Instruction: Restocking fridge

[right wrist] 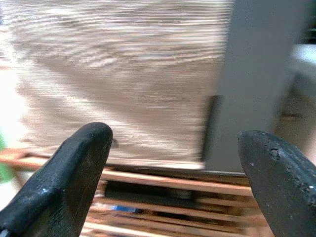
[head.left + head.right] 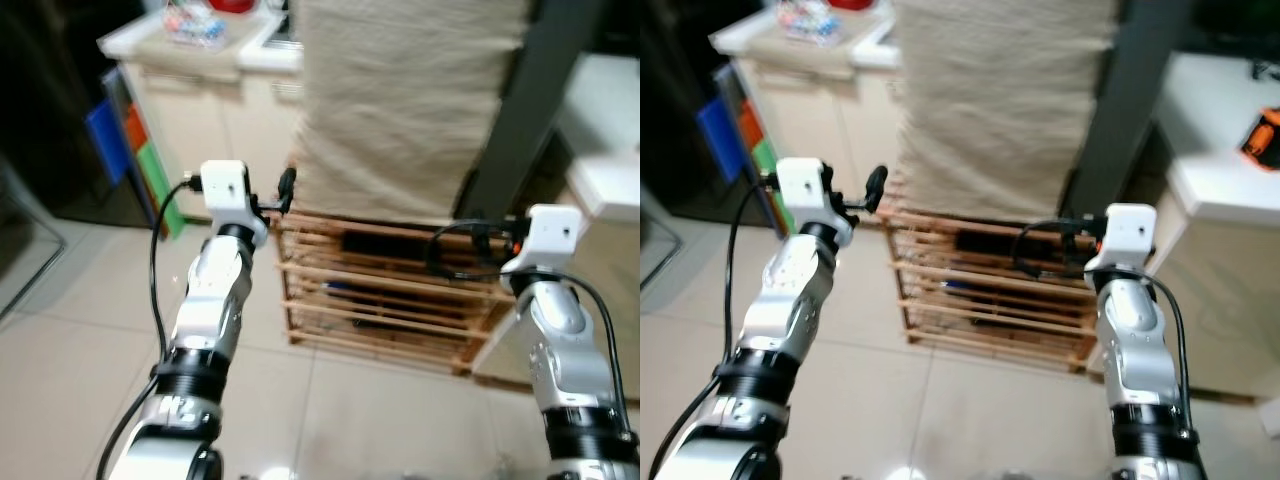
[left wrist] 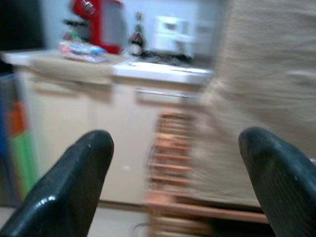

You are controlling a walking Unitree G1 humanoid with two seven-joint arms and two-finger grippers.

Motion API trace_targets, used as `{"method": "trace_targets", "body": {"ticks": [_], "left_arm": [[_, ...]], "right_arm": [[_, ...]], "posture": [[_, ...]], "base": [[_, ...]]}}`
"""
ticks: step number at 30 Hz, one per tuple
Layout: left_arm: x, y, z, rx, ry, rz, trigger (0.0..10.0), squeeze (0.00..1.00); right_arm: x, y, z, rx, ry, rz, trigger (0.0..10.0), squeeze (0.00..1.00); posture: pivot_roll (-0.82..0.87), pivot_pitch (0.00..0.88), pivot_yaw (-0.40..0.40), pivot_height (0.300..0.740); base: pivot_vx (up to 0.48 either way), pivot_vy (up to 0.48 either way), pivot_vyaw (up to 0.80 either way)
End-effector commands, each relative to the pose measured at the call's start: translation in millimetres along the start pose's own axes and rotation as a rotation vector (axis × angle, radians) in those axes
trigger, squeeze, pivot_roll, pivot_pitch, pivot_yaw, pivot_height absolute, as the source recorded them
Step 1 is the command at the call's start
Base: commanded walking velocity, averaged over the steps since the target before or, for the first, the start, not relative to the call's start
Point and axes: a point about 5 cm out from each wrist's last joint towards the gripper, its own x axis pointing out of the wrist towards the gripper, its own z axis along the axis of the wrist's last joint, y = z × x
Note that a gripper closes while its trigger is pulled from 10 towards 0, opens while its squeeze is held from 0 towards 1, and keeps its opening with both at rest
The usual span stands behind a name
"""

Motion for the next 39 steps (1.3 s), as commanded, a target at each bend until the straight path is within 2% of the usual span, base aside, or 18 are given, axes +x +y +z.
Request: {"method": "trace_targets", "body": {"ticks": [1,5,11,15,19,23,26,30,39], "left_arm": [[3.7,-16.5,-4,0.020,0.024,-0.041,10.0,0.00],[2.9,-18.7,0,-0.006,-0.004,-0.063,10.0,0.00],[3.5,-12.6,0,0.027,0.011,-0.034,10.0,0.00],[3.9,-14.1,0,0.027,0.009,-0.041,10.0,0.00],[3.6,-18.4,-1,0.036,0.006,-0.051,10.0,0.00],[3.4,-16.4,-3,0.035,0.015,-0.043,10.0,0.00],[0.7,-14.9,-7,0.051,0.026,-0.048,10.0,0.00],[-1.6,-9.3,-6,0.035,0.029,-0.027,10.0,0.00],[0.4,-4.7,0,0.072,0.019,-0.060,10.0,0.00]], "right_arm": [[-1.2,-7.7,5,-0.005,-0.015,-0.024,10.0,0.00],[-2.3,-1.2,2,-0.009,-0.008,-0.002,10.0,0.00],[-1.5,4.2,0,0.000,-0.007,0.014,10.0,0.00],[-1.5,4.8,0,0.001,-0.008,0.017,10.0,0.00],[-2.0,5.2,-1,-0.006,-0.008,0.022,10.0,0.00],[-3.2,8.1,-1,-0.005,-0.007,0.028,10.0,0.00],[-7.1,13.2,-10,-0.005,0.025,0.058,10.0,0.00],[-10.0,17.0,-14,0.003,0.035,0.060,10.0,0.00],[-5.4,18.8,-15,0.022,0.024,0.030,10.0,0.00]], "posture": [[-0.16,0.001,0.040,0.740],[-0.15,0.000,0.045,0.740],[-0.14,0.000,0.041,0.740],[-0.14,0.000,0.036,0.740],[-0.15,0.000,0.020,0.740],[-0.15,0.000,0.007,0.740],[-0.14,0.000,-0.001,0.740],[-0.13,0.000,0.007,0.740],[-0.10,0.000,0.055,0.740]], "base": [[0.000,0.000,0.00],[0.068,0.000,0.00],[0.409,0.097,0.00],[0.424,0.000,0.00],[0.382,0.289,0.00],[0.342,0.337,0.00],[0.341,0.337,0.00],[0.341,0.337,0.00],[0.304,0.352,-0.05]]}}
